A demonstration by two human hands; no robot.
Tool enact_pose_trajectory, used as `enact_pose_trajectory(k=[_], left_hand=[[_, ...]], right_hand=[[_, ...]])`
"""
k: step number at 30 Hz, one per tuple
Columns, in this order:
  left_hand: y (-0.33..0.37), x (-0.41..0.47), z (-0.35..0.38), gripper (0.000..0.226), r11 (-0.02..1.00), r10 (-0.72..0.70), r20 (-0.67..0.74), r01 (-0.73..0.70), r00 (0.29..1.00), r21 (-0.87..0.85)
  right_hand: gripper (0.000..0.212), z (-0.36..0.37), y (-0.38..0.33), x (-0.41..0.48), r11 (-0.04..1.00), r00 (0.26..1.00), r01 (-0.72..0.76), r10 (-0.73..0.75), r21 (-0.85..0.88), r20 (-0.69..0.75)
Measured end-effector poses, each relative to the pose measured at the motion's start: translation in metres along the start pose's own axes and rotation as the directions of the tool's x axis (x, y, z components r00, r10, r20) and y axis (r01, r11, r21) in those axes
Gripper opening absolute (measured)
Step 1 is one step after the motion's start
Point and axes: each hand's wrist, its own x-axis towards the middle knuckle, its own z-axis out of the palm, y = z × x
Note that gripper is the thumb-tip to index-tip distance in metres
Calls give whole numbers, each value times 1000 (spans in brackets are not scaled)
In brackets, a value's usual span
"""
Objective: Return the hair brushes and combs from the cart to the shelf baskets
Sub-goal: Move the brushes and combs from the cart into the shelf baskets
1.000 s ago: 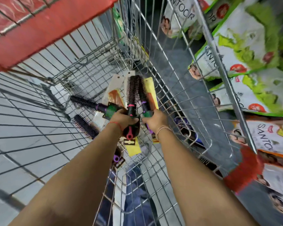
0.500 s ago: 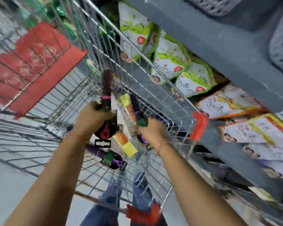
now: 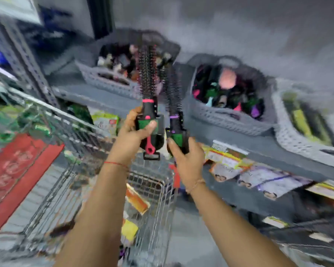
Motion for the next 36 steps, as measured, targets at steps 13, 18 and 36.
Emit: enact_pose_trajectory(k=[13, 18, 36], left_hand=[[68, 93, 201, 45, 964, -163, 283, 92, 945, 249], [70, 119, 222, 33, 883, -247, 248, 112, 937, 456], [-10, 161, 206, 45, 554, -270, -105, 244, 957, 796]], right_hand=[[37, -180, -39, 126, 987, 952, -43, 87, 152, -293], [43, -197, -37, 160, 946, 931, -197, 263, 259, -254], [27, -169, 31, 209, 739, 874, -447, 482, -504, -69]])
